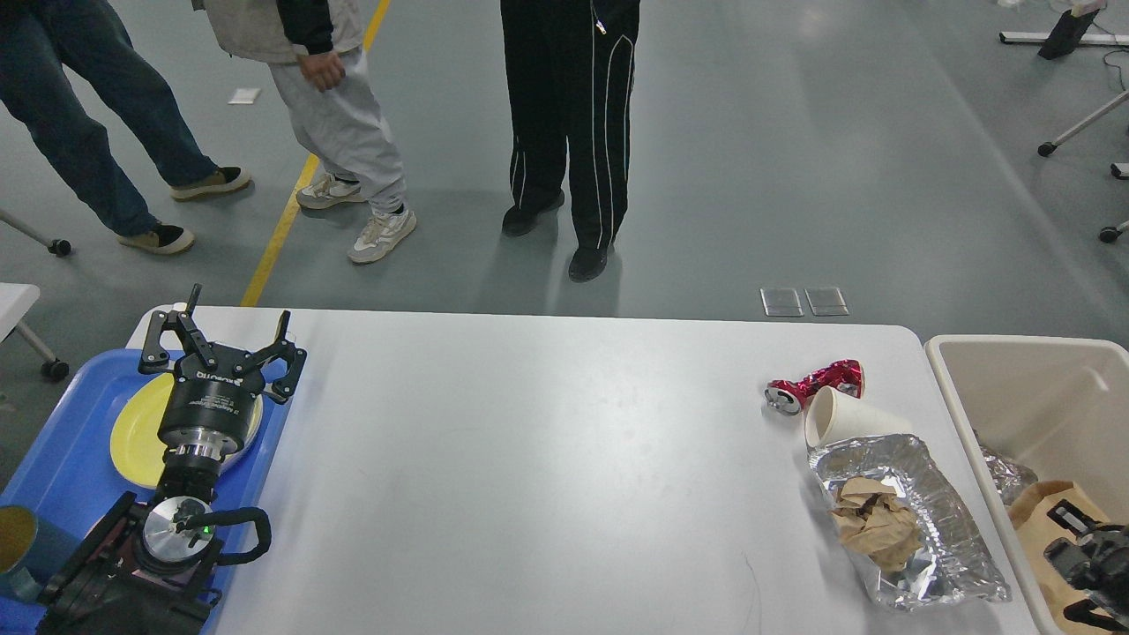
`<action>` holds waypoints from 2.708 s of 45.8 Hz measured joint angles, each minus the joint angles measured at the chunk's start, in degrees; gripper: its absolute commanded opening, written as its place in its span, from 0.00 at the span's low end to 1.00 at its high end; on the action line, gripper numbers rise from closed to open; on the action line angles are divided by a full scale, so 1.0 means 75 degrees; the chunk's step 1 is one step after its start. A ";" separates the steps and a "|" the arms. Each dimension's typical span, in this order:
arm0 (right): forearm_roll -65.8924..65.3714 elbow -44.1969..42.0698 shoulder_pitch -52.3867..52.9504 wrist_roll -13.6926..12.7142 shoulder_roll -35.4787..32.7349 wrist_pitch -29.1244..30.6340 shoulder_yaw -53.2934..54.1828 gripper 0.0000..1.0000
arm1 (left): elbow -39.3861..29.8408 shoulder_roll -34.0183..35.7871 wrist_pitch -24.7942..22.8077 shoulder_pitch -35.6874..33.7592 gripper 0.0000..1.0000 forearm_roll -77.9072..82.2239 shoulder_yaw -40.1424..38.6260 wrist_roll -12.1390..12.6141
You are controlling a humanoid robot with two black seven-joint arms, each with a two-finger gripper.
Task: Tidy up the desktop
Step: 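Raise the right gripper and move it over the foil, then lower the right gripper and grasp the crumpled foil edge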
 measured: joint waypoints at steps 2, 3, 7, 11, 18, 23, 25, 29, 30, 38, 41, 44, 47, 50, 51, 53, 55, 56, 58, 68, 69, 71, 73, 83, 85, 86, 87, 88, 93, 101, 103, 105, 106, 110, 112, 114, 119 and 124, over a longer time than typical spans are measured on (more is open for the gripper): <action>0.0000 0.0031 0.0038 0.0000 -0.0016 0.0000 0.0000 1.00 | 0.0000 0.0000 0.0000 0.0000 0.97 0.0000 0.0000 0.0000; 0.0000 0.0041 0.0050 0.0000 -0.0018 0.0000 0.0000 1.00 | 0.0000 0.0000 0.0000 0.0000 0.97 0.0000 0.0000 0.0000; -0.0032 0.0099 0.0142 -0.0001 -0.0035 0.0041 0.0006 1.00 | 0.0000 0.0000 0.0000 0.0000 0.97 0.0000 0.0000 0.0006; -0.0101 0.0247 0.0376 -0.0023 -0.0080 0.0288 -0.0070 1.00 | 0.0000 0.0000 0.0000 0.0000 0.97 0.0000 0.0000 0.0008; -0.0456 0.1023 0.1622 -0.0123 -0.0564 0.1374 -0.0311 1.00 | 0.0000 0.0000 0.0000 0.0000 0.97 0.0000 0.0000 0.0008; -0.1007 0.1942 0.2637 -0.0238 -0.0974 0.1875 -0.0523 1.00 | 0.0000 0.0000 0.0000 0.0000 0.97 0.0000 0.0000 0.0011; -0.1280 0.2497 0.3186 -0.0330 -0.1176 0.2061 -0.0668 1.00 | 0.0000 0.0000 0.0000 0.0000 0.97 0.0000 0.0000 0.0011; -0.1661 0.3713 0.4397 -0.0442 -0.1448 0.2453 -0.1156 1.00 | 0.0000 0.0000 0.0000 0.0000 0.97 0.0000 0.0000 0.0011; -0.1712 0.3988 0.4699 -0.0456 -0.1476 0.2550 -0.1322 1.00 | 0.0000 0.0000 0.0000 0.0000 0.97 -0.0001 0.0000 0.0011; -0.1799 0.5954 0.7211 -0.0478 -0.1225 0.3514 -0.2547 1.00 | 0.0000 -0.0001 0.0000 -0.0011 0.97 0.0000 0.0000 0.0011; -0.1780 0.6422 0.7963 -0.0479 -0.1045 0.3988 -0.2715 1.00 | 0.0000 -0.0001 0.0000 -0.0011 0.97 -0.0001 0.0000 0.0011; -0.1755 0.6819 0.8720 -0.0480 -0.0916 0.4550 -0.2772 1.00 | 0.0000 -0.0001 0.0000 -0.0011 0.97 -0.0002 0.0000 0.0011; -0.1741 0.7228 0.9438 -0.0481 -0.0736 0.5118 -0.2793 1.00 | 0.0000 -0.0001 0.0000 -0.0011 0.97 -0.0002 0.0000 0.0011; -0.1728 0.7699 1.0229 -0.0479 -0.0463 0.5738 -0.2798 1.00 | 0.0000 -0.0001 0.0000 -0.0011 0.97 0.0000 0.0000 0.0012; -0.1704 0.8141 1.0888 -0.0479 -0.0267 0.6183 -0.2798 1.00 | 0.0000 -0.0001 0.0000 -0.0005 0.97 0.0000 0.0000 0.0012; -0.1692 0.8350 1.1158 -0.0481 -0.0218 0.6329 -0.2792 1.00 | 0.0000 -0.0001 0.0000 -0.0003 0.97 0.0001 0.0000 0.0012; -0.1626 0.8778 1.1591 -0.0484 -0.0212 0.6485 -0.2758 1.00 | 0.0000 0.0001 0.0000 0.0002 0.97 -0.0003 -0.0001 0.0012; -0.1581 0.8981 1.1774 -0.0481 -0.0218 0.6529 -0.2736 1.00 | 0.0000 0.0001 0.0000 0.0002 0.97 0.0000 0.0000 0.0011; -0.1457 0.9444 1.2160 -0.0482 -0.0250 0.6585 -0.2717 1.00 | 0.0000 0.0001 0.0000 0.0003 0.97 -0.0001 0.0000 0.0011; -0.1182 1.1297 1.3724 -0.0465 -0.0534 0.6582 -0.2711 1.00 | 0.0000 0.0000 0.0000 0.0002 0.97 0.0000 0.0000 0.0004; -0.1182 1.1344 1.3774 -0.0463 -0.0591 0.6575 -0.2712 1.00 | 0.0000 0.0000 0.0000 0.0002 0.97 -0.0001 0.0000 0.0004; -0.1188 1.1402 1.3831 -0.0463 -0.0684 0.6549 -0.2730 1.00 | 0.0000 0.0000 0.0000 0.0002 0.97 0.0000 0.0000 0.0004; -0.1202 1.1435 1.3861 -0.0461 -0.0751 0.6501 -0.2773 1.00 | 0.0000 0.0000 0.0000 0.0002 0.97 0.0000 0.0000 0.0004; -0.1218 1.1469 1.3825 -0.0456 -0.0805 0.6272 -0.2944 1.00 | 0.0000 0.0000 0.0000 0.0002 0.97 0.0000 0.0000 0.0011; -0.1218 1.1470 1.3758 -0.0456 -0.0819 0.6193 -0.2951 1.00 | 0.0000 0.0000 0.0000 0.0002 0.97 0.0000 0.0000 0.0011; -0.1218 1.1470 1.3693 -0.0456 -0.0833 0.6131 -0.2951 1.00 | 0.0000 0.0000 0.0000 0.0002 0.97 0.0000 0.0000 0.0011; -0.1219 1.1470 1.3626 -0.0456 -0.0842 0.6077 -0.2950 1.00 | 0.0000 0.0000 0.0000 0.0001 0.97 0.0000 0.0000 0.0011; -0.1219 1.1470 1.3552 -0.0456 -0.0847 0.6016 -0.2949 1.00 | 0.0000 -0.0001 0.0000 0.0001 0.97 0.0000 0.0000 0.0011; -0.1236 1.1466 1.3016 -0.0455 -0.0797 0.5598 -0.2922 1.00 | 0.0000 -0.0010 0.0000 -0.0001 0.97 0.0000 0.0000 0.0012; -0.1254 1.1425 1.1991 -0.0454 -0.0610 0.4760 -0.2886 1.00 | 0.0000 -0.0012 0.0000 -0.0002 0.97 0.0001 0.0000 0.0013; -0.1268 1.1393 1.1673 -0.0454 -0.0604 0.4450 -0.2877 1.00 | 0.0000 -0.0012 0.0000 -0.0002 0.97 0.0000 0.0000 0.0013; -0.1273 1.1355 1.1387 -0.0454 -0.0599 0.4121 -0.2878 1.00 | 0.0000 -0.0013 0.0000 -0.0002 0.97 -0.0002 0.0000 0.0013; -0.1274 1.1311 1.1204 -0.0453 -0.0596 0.3895 -0.2883 1.00 | 0.0000 -0.0012 0.0000 -0.0002 0.97 0.0000 0.0000 0.0013; -0.1275 1.1182 1.0549 -0.0455 -0.0592 0.3250 -0.2899 1.00 | 0.0000 -0.0012 0.0000 -0.0002 0.97 0.0000 0.0000 0.0013; -0.1269 1.1156 1.0260 -0.0456 -0.0590 0.3057 -0.2890 1.00 | 0.0000 -0.0012 0.0000 -0.0002 0.97 0.0000 0.0000 0.0012; -0.1267 1.1142 0.9972 -0.0456 -0.0585 0.2904 -0.2870 1.00 | 0.0000 -0.0012 0.0000 -0.0002 0.97 -0.0002 0.0000 0.0013; -0.1267 1.1051 0.9395 -0.0448 -0.0617 0.2698 -0.2845 1.00 | 0.0000 -0.0012 0.0000 -0.0002 0.97 0.0000 0.0000 0.0012; -0.1250 1.0884 0.8789 -0.0434 -0.0715 0.2395 -0.2841 0.96 | 0.0000 -0.0012 0.0000 -0.0001 0.97 0.0000 0.0000 0.0012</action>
